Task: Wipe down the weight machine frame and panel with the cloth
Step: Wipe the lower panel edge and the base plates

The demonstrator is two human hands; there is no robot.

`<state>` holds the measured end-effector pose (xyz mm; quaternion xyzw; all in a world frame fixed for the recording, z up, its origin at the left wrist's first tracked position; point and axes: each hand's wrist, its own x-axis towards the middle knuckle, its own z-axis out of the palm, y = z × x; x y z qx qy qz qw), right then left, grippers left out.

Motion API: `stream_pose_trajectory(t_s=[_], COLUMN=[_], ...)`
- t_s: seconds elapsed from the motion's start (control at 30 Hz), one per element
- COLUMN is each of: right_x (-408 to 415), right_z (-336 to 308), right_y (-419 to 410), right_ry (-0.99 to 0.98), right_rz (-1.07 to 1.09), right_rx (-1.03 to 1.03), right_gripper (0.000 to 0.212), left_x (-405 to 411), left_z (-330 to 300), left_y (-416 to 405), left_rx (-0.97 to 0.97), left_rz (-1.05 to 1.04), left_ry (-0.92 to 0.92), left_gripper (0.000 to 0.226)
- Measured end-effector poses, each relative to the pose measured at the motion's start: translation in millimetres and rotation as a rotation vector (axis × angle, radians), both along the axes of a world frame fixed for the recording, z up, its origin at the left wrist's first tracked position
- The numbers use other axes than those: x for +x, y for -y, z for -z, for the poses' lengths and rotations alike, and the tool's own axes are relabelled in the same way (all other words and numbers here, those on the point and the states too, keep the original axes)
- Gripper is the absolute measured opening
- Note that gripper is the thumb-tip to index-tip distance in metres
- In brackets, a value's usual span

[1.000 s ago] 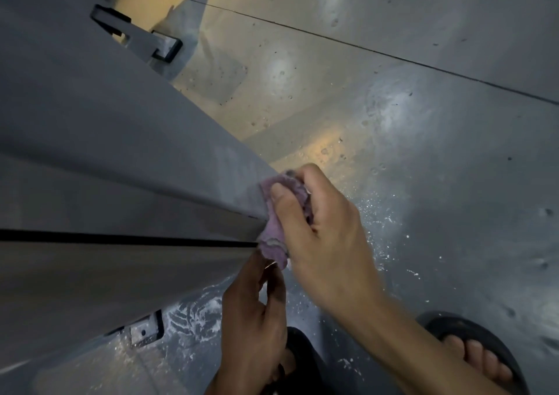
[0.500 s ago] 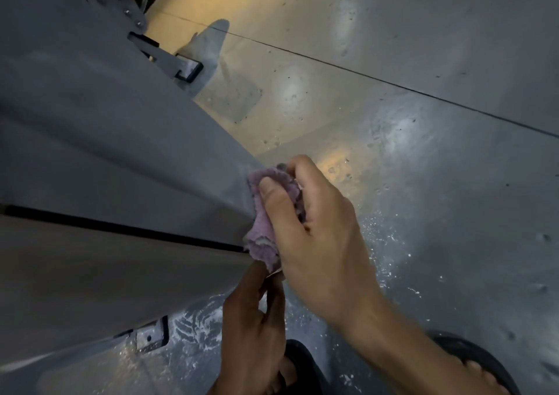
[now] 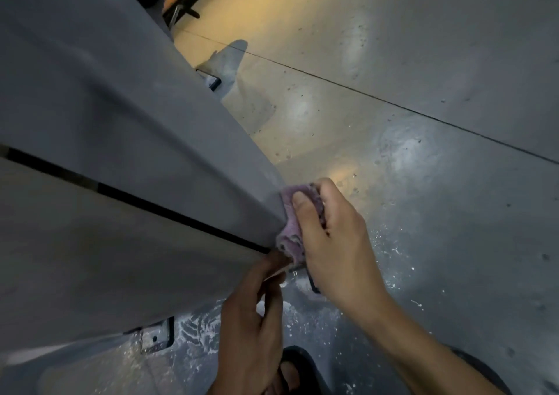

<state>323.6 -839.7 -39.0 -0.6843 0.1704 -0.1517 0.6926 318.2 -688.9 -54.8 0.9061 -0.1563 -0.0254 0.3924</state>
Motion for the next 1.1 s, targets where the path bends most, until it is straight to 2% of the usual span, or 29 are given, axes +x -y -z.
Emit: stream_pose_trajectory(t_s=[0.1,0.17,0.23,0.3,0.37,0.43,0.53,0.63,0.77,0.87,0.97,1.1], right_x=[1.5,6.1,10.8,13.0,10.2,5.6,2.2,6.0,14.9,11.3,3.6,-0.2], right_z=[-1.3,-28.9,-59.8,-75.8,-67.5,-43.7,-19.6,-47.7,-91.0,-78.8,-61.7,-96.7], right_y=[3.2,4.8,3.8,1.2,-0.9,-1.3,0.3,3.6,3.9,0.8,1.8,-2.3], right_ry=[-0.035,0.094,0.242,0.319,0.272,0.126,-0.027,0.109,0.314,0.215,0.047,0.254], right_rz=[-0.001,-0.017,-0.008,0.026,0.021,0.017,0.035,0.009,0.038,0.034,0.035,0.064], right_rx=[-0.033,-0.026,0.008,0.013,0.021,-0.017,-0.089,-0.078,-0.056,-0.050,-0.107,-0.068], right_gripper=[0.017,0.017,0.016,0.016,0.019,0.020,0.020,0.022,0.021,0.022,0.023,0.022], left_x=[0.1,-1.1,-2.0,-2.2,-1.7,-3.3,-6.1,-6.8,-0.8,1.2,1.2,-2.7], left_z=[-7.3,-8.4,-7.2,-5.4,-6.3,-8.8,-5.6,-3.9,-9.0,-18.7,-28.1,-37.3], left_y=[1.3,0.2,-1.5,-4.6,-6.5,-8.4,-13.0,-14.2,-14.5,-15.4,-14.5,-10.2], left_rx=[-0.041,-0.045,-0.036,-0.034,-0.058,-0.104,-0.127,-0.136,-0.099,-0.144,-0.163,-0.194], left_rz=[0.016,0.011,0.002,0.008,0.011,0.052,0.077,0.061,0.048,0.095,0.121,0.094], left_ry=[-0.004,0.000,-0.019,-0.017,0.006,0.012,-0.001,0.008,0.048,0.054,0.032,0.080], left_gripper=[0.052,0.059,0.077,0.083,0.075,0.058,0.053,0.048,0.052,0.043,0.053,0.057])
